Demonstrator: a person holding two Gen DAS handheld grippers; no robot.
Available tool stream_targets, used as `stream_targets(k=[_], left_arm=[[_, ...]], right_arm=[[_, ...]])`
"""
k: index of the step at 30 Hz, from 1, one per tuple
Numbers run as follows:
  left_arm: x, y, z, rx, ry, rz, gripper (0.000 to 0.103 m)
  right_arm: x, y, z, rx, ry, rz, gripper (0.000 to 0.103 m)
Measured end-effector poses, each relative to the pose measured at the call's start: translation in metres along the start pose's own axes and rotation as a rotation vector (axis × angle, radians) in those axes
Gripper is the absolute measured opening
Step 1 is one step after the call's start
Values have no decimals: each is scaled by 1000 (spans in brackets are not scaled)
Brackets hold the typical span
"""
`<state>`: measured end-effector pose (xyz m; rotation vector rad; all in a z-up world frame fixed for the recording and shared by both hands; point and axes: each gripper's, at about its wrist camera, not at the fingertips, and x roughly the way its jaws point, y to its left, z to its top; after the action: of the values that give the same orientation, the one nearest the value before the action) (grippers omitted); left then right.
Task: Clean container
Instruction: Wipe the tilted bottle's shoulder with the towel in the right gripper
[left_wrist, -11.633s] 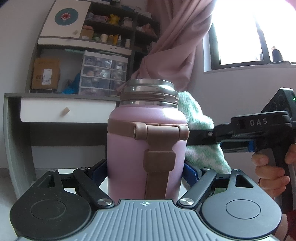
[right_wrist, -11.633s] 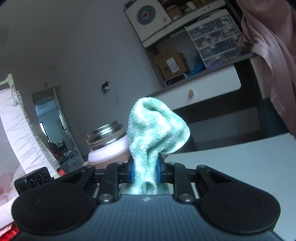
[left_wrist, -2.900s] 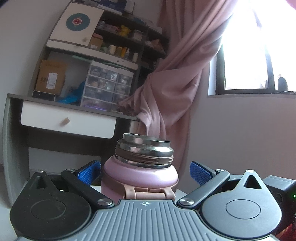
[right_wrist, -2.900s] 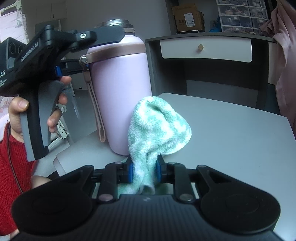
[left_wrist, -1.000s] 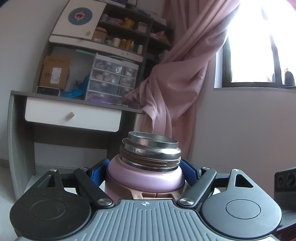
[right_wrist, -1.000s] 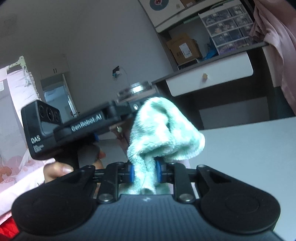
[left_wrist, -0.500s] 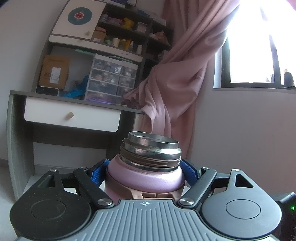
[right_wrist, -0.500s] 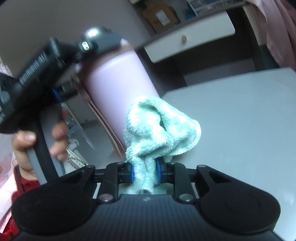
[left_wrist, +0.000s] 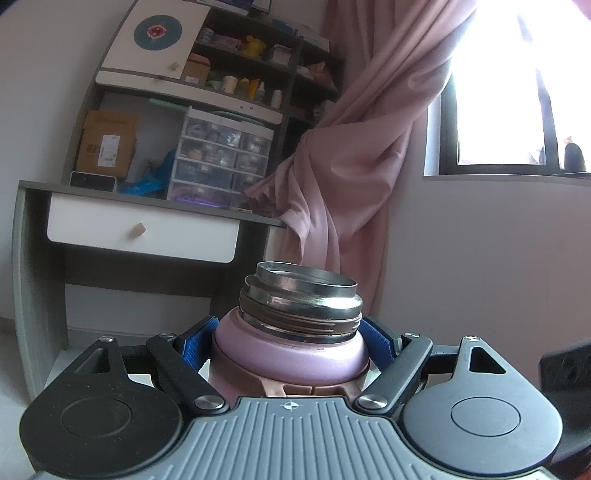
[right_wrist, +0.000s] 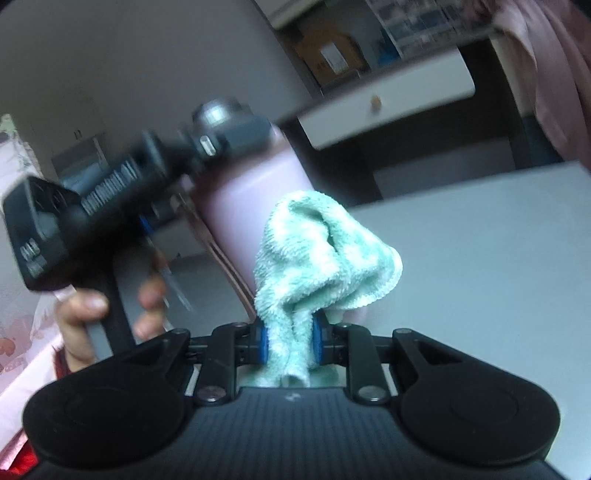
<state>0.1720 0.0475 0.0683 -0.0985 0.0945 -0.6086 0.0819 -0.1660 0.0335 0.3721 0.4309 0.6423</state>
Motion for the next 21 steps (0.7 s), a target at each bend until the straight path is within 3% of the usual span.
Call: stream_targets(k=[7, 21], left_arm=[[-2, -1, 1, 7, 2, 0, 82], [-5, -6, 4, 21, 5, -6, 83]], right_arm=[[-18, 19, 24, -64, -93, 21, 22], [8, -8, 10, -13, -24, -2, 22]])
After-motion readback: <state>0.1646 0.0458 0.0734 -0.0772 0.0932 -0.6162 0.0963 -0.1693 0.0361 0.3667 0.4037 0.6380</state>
